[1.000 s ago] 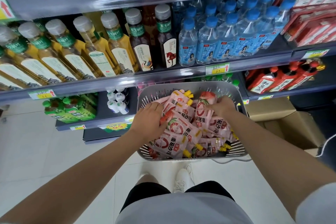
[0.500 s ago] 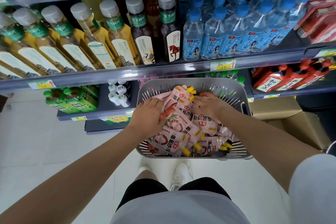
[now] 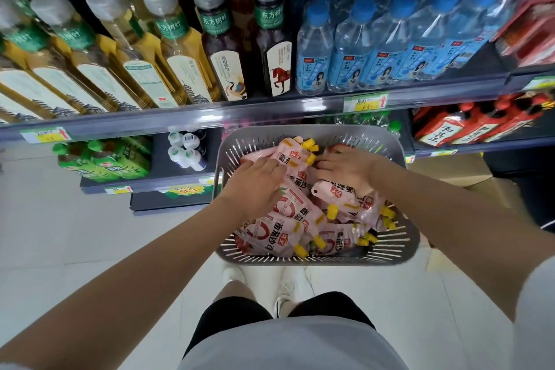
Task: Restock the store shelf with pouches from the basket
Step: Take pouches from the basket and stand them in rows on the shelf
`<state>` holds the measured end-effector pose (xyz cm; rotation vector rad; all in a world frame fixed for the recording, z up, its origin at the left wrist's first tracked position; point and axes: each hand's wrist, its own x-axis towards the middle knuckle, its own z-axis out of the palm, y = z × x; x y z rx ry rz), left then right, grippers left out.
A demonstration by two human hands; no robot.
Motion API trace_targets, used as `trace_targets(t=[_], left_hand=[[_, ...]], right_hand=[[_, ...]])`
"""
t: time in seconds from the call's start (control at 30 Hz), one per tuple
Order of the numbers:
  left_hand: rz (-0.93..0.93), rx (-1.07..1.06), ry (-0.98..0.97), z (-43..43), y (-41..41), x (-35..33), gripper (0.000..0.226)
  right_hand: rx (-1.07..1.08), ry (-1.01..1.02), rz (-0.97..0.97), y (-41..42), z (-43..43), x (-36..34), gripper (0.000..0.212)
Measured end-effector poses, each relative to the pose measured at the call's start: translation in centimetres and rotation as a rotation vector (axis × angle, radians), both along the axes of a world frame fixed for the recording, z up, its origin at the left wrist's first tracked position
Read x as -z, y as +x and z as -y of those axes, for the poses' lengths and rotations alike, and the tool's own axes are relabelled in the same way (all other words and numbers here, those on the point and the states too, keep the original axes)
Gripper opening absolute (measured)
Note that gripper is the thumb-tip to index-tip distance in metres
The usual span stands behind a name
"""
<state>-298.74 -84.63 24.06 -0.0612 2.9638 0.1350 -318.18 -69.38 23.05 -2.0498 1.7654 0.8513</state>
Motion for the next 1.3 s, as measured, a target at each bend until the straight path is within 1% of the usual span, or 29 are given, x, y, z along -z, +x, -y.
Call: trace_targets(t=[0.07, 0.1, 0.2, 0.27, 0.33, 0.4, 0.47, 0.57, 0.67, 0.77, 0.83, 0.9, 0.97, 1.0, 1.03, 1.07, 1.13, 1.2, 1.23, 1.3], left_hand=[[0.054, 0.096, -0.011, -0.2, -1.4, 0.6, 0.057], [0.094, 0.138, -0.029, -0.3, -2.2, 0.9, 0.061], [0.261, 0.258, -0.141, -1.1, -4.0, 2.0, 0.071], [0.348, 0.302, -0.166, -1.5, -4.8, 2.9, 0.069], [0.414, 0.294, -0.126, -1.8, -5.5, 3.5, 0.067], [0.465, 0.267, -0.086, -2.1, -6.0, 3.6, 0.066], [0.476, 0.211, -0.038, -2.1, -6.2, 3.6, 0.065], [0.375, 0.031, 0.094, -0.8, -5.7, 3.1, 0.058], [0.250, -0.215, 0.250, 1.0, -4.8, 2.1, 0.046], [0.166, -0.443, 0.349, 2.0, -4.2, 1.8, 0.044], [0.126, -0.598, 0.392, 2.2, -3.8, 2.0, 0.044], [0.085, -0.637, 0.318, 1.9, -3.6, 2.3, 0.046], [0.008, -0.541, 0.173, 1.0, -3.3, 2.9, 0.053], [-0.020, -0.458, 0.095, 0.4, -3.2, 3.3, 0.061], [-0.020, -0.377, 0.025, -0.2, -3.2, 3.7, 0.070], [0.005, -0.323, -0.032, -0.6, -3.3, 4.1, 0.074], [0.061, -0.305, -0.105, -1.1, -3.4, 4.7, 0.070], [0.064, -0.322, -0.115, -1.2, -3.4, 5.2, 0.069], [0.068, -0.318, -0.126, -1.2, -3.3, 5.4, 0.073], [0.111, -0.300, -0.170, -1.2, -3.2, 5.6, 0.089]], right_hand=[[0.120, -0.056, 0.028, -0.2, -0.3, -1.1, 0.098], [0.239, -0.097, 0.065, -0.2, -0.5, -1.7, 0.099], [0.746, -0.264, 0.238, 0.4, -1.9, -2.3, 0.095], [1.020, -0.329, 0.329, 1.1, -2.8, -1.7, 0.096], [1.177, -0.339, 0.359, 1.6, -3.4, -0.9, 0.101], [1.277, -0.310, 0.324, 2.2, -3.9, -0.2, 0.107], [1.366, -0.331, 0.299, 2.9, -4.2, 0.6, 0.105], [1.509, -0.382, 0.309, 3.5, -3.9, 1.4, 0.111], [1.696, -0.290, 0.339, 3.2, -3.3, 2.0, 0.120], [1.880, -0.238, 0.456, 3.1, -3.5, 2.6, 0.122], [1.913, -0.209, 0.435, 3.7, -3.6, 3.2, 0.122], [1.897, -0.226, 0.316, 4.6, -3.4, 3.7, 0.117], [1.829, -0.301, 0.222, 5.8, -3.0, 4.2, 0.112], [1.787, -0.332, 0.200, 6.5, -2.6, 4.5, 0.113], [1.759, -0.355, 0.182, 7.0, -2.3, 4.8, 0.114], [1.743, -0.362, 0.164, 7.6, -1.9, 5.0, 0.117], [1.715, -0.309, 0.130, 8.5, -1.2, 5.5, 0.124], [1.681, -0.209, 0.109, 9.2, -0.7, 5.9, 0.129], [1.669, -0.176, 0.097, 9.3, -0.7, 6.1, 0.131], [1.654, -0.162, 0.079, 9.3, -1.0, 6.6, 0.135]])
